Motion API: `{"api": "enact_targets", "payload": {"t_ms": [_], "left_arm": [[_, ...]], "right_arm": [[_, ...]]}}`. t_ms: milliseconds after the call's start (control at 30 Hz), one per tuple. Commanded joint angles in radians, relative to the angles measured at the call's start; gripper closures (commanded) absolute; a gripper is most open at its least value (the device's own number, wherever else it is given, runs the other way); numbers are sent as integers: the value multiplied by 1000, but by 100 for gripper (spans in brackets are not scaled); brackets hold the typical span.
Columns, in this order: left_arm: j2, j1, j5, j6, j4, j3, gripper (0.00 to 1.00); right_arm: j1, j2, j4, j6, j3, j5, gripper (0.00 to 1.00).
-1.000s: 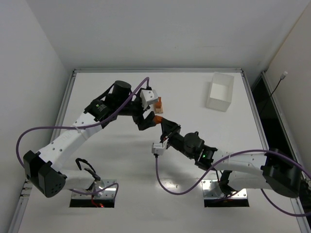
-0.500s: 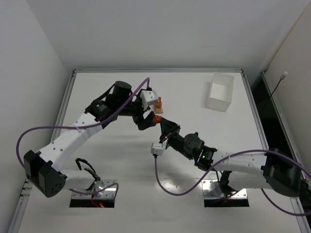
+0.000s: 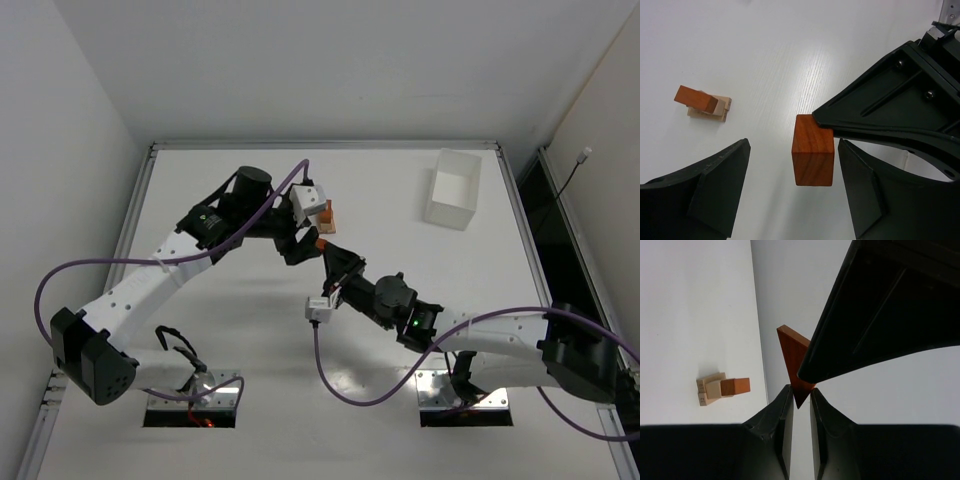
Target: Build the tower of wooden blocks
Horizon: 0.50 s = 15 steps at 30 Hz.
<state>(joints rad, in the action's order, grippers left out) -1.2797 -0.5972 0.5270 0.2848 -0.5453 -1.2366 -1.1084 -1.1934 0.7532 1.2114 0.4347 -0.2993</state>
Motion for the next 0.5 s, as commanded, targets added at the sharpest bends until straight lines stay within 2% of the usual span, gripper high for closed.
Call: {"api": "enact_targets", "payload": {"t_ms": [0,133,333,467], "left_arm": [[-7,-12,19,22,47,-1,32],[-7,-12,19,13,47,-1,49],[-16,-12,19,13,47,-1,59],[-17,-12,10,4,47,-1,76]], "right_arm": [[-16,8,32,-9,41,-11,100],[-16,8,23,-18,41,-11,100],[-16,8,23,-18,41,-11,100],[-16,-1,23,-27,50,-11,100]]}}
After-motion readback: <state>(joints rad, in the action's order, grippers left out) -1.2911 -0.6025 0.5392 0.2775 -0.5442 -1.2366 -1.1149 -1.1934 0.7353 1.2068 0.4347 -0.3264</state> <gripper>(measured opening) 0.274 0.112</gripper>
